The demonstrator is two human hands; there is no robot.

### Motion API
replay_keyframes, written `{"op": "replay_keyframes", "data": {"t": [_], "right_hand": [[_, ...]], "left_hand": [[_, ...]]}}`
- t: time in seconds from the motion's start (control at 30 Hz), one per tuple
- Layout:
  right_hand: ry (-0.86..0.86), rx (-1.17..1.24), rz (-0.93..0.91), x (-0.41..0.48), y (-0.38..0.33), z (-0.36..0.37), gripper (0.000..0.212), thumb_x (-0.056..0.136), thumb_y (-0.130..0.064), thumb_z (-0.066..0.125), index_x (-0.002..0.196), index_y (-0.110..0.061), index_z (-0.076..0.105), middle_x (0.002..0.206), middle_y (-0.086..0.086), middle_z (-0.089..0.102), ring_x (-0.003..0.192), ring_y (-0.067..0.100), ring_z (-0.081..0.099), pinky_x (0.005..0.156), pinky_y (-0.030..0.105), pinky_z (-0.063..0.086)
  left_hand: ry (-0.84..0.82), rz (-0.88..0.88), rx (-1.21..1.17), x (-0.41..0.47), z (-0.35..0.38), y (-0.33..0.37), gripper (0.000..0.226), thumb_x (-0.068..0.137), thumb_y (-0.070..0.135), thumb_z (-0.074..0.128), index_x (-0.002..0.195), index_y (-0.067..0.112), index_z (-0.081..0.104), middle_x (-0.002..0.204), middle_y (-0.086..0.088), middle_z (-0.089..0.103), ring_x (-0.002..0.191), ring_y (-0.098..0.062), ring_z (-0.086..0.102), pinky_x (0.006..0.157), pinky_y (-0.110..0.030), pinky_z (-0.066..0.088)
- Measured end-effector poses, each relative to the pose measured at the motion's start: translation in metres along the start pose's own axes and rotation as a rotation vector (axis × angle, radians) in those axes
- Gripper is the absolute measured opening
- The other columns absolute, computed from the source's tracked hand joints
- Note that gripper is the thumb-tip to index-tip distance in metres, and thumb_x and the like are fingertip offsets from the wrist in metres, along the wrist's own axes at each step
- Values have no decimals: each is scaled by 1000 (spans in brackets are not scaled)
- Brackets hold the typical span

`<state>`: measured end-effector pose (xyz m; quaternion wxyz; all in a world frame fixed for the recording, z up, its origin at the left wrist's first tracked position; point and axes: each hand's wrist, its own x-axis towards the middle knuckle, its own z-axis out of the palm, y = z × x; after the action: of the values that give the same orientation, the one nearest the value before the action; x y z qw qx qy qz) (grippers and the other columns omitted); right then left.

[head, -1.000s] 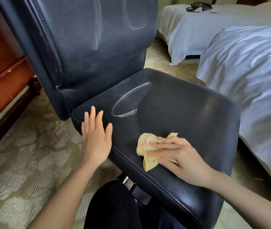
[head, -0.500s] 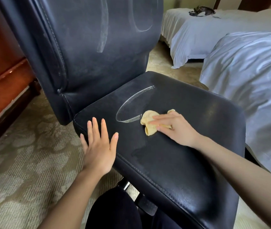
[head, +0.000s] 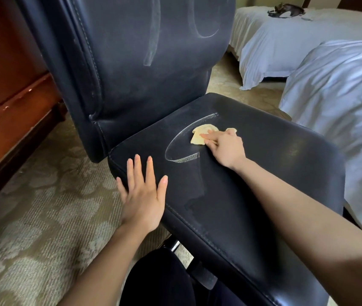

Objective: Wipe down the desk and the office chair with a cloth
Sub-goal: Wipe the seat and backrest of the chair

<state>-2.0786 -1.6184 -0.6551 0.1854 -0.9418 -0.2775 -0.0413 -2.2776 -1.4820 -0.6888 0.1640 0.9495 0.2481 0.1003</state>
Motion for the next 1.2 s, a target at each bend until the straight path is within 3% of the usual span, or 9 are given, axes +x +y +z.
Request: {"op": "replay_keyframes", "data": {"t": [0.17, 0.37, 0.53, 0.63, 0.8, 0.9, 1.0, 1.07, 1.2], "right_hand": [[-32, 138, -326, -54, -12, -11, 29, 92, -13, 56, 114, -28, 68, 119, -1, 66, 99, 38, 52, 84, 49, 44], [-121, 258, -530, -111, -13, -30, 24, 89, -11, 61, 109, -19, 72, 113, 2, 69, 100, 37, 59, 89, 44, 41], [-248, 302, -596, -146, 3, -52, 24, 90, -21, 60, 112, -22, 71, 120, -11, 65, 115, 7, 53, 94, 35, 39], [-317, 290, -640, -148, 9, -74, 24, 92, -25, 55, 110, -19, 71, 108, -13, 69, 97, 5, 58, 87, 31, 40], [-358, 452, -343, -132, 9, -109, 20, 98, -21, 48, 96, -18, 68, 85, -10, 63, 73, 6, 53, 72, 20, 42], [-549, 604, -187, -115, 3, -122, 27, 97, -33, 45, 85, -15, 60, 77, -5, 55, 73, 5, 50, 68, 20, 42], [-746, 739, 86, -96, 0, -115, 26, 95, -33, 49, 89, -10, 61, 81, 0, 58, 74, 10, 55, 69, 24, 46], [-672, 554, 154, -82, 3, -105, 26, 96, -30, 52, 87, -8, 65, 79, 0, 59, 73, 11, 56, 71, 26, 46], [-290, 247, 153, -62, 11, -93, 24, 95, -26, 54, 83, -9, 67, 82, -1, 65, 82, 14, 59, 66, 18, 42]], "left_hand": [[-14, -5, 4, 0, 0, -1, 81, 78, 60, -14, 151, 24, -9, 158, -1, -19, 141, -14, -28, 115, -46, -11], [-31, -8, -11, -1, -2, 1, 82, 77, 60, -13, 151, 24, -9, 158, 0, -20, 141, -14, -28, 114, -46, -12], [-37, -13, -29, -2, -2, 1, 80, 79, 61, -10, 151, 24, -8, 158, 1, -20, 141, -12, -29, 114, -46, -13], [-39, -16, -29, -2, -2, 0, 73, 86, 58, -3, 151, 24, -7, 158, 1, -20, 141, -12, -29, 114, -46, -13], [-45, -10, -33, -2, -4, 1, 72, 88, 56, -1, 151, 24, -7, 158, 1, -19, 141, -13, -28, 114, -47, -12], [-50, -10, -29, -3, -5, 3, 72, 87, 57, -3, 151, 25, -8, 158, 1, -20, 141, -13, -29, 114, -46, -12], [-54, -11, -28, -4, -5, 3, 75, 84, 58, -6, 151, 25, -8, 158, 1, -20, 141, -13, -29, 114, -47, -13], [-52, -11, -24, -4, -4, 3, 71, 88, 56, -2, 151, 25, -7, 158, 1, -19, 141, -13, -29, 114, -48, -12], [-24, -16, -27, -2, -3, 2, 76, 84, 59, -6, 152, 25, -5, 159, 1, -18, 142, -13, -27, 115, -48, -11]]}}
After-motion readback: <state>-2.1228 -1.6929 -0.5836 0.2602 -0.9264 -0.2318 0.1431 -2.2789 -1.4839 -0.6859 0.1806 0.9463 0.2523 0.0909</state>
